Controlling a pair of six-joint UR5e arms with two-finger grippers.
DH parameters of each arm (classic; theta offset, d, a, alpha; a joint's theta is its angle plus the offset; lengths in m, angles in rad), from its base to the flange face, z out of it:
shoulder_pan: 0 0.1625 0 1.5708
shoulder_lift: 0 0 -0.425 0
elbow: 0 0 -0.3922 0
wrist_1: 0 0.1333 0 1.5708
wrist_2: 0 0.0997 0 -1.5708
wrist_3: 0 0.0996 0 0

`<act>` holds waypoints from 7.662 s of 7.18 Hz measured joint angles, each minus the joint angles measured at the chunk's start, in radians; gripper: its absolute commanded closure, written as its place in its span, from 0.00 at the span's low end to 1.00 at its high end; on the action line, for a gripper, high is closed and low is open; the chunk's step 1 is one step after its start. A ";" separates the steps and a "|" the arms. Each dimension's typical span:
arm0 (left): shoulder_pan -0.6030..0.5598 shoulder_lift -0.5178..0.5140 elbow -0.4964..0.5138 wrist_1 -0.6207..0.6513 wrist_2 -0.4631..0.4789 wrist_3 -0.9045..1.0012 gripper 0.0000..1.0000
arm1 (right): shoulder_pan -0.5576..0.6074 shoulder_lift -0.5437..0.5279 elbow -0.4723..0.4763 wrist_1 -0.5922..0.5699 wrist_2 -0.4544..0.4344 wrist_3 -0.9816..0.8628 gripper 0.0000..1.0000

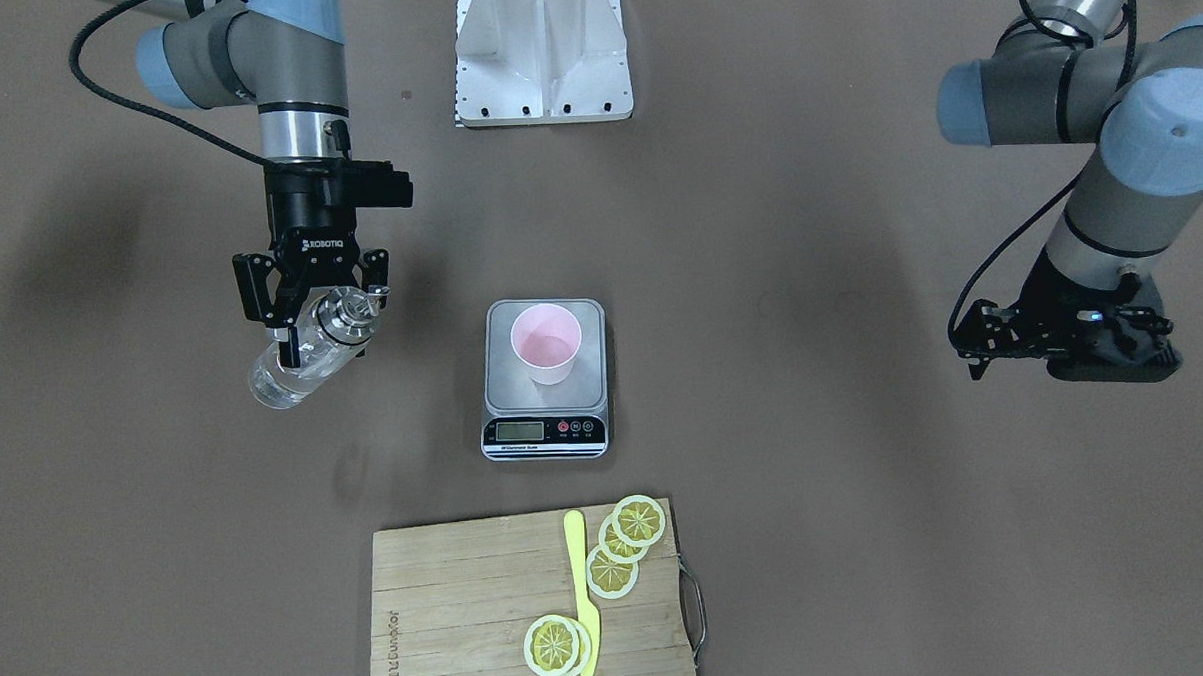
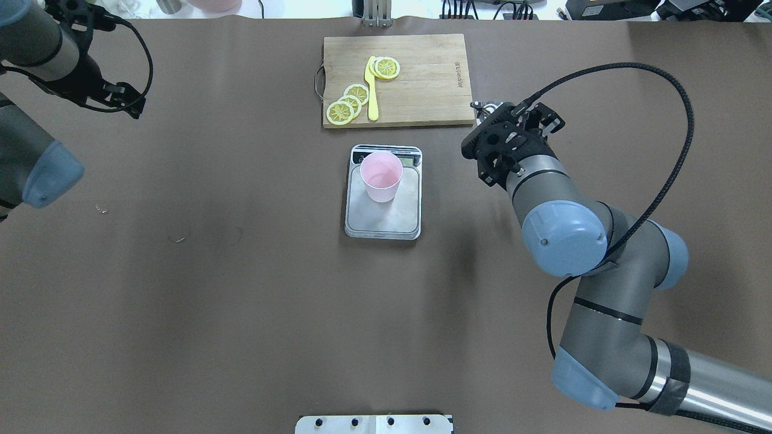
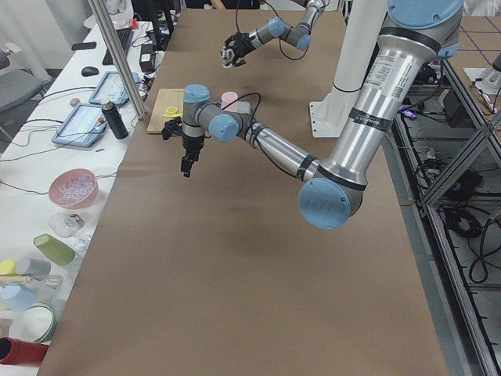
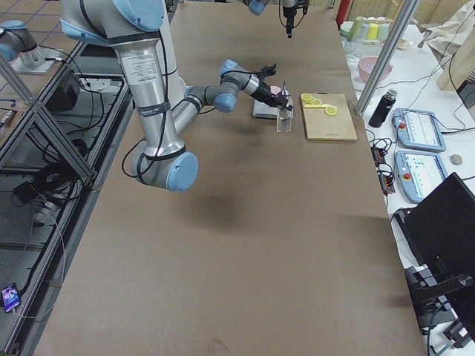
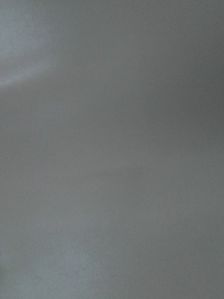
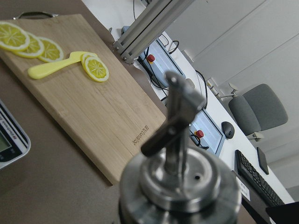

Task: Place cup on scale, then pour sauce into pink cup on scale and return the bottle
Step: 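Lift the sauce bottle with the right gripper and carry it over the pink cup, then tilt the sauce bottle with the right gripper, spout into the pink cup, then turn the bottle upright and carry it back with the right gripper, then lower the sauce bottle onto the table with the right gripper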

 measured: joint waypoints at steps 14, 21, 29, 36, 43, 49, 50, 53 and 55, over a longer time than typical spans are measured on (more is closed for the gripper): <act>-0.008 0.009 0.129 -0.065 0.001 0.017 0.01 | -0.142 0.263 -0.310 -0.413 -0.534 -0.190 1.00; -0.009 0.006 0.169 -0.127 0.001 0.015 0.01 | -0.120 0.298 -0.379 -0.364 -0.599 -0.201 1.00; -0.014 -0.008 0.159 -0.124 0.003 0.004 0.01 | 0.019 0.144 -0.175 0.024 -0.081 0.088 1.00; -0.040 -0.009 0.124 -0.115 0.004 0.002 0.01 | 0.219 -0.139 -0.274 0.717 0.279 0.518 1.00; -0.041 -0.008 0.124 -0.116 0.004 0.002 0.01 | 0.240 -0.151 -0.325 0.711 0.391 0.569 1.00; -0.040 -0.008 0.124 -0.115 0.005 0.002 0.01 | 0.238 -0.149 -0.334 0.704 0.414 0.561 0.30; -0.040 -0.008 0.124 -0.116 0.005 0.002 0.01 | 0.237 -0.148 -0.337 0.704 0.414 0.547 0.01; -0.040 -0.008 0.124 -0.115 0.005 0.002 0.01 | 0.236 -0.142 -0.335 0.706 0.415 0.516 0.00; -0.040 -0.008 0.125 -0.115 0.005 0.002 0.01 | 0.239 -0.174 -0.290 0.707 0.435 0.519 0.00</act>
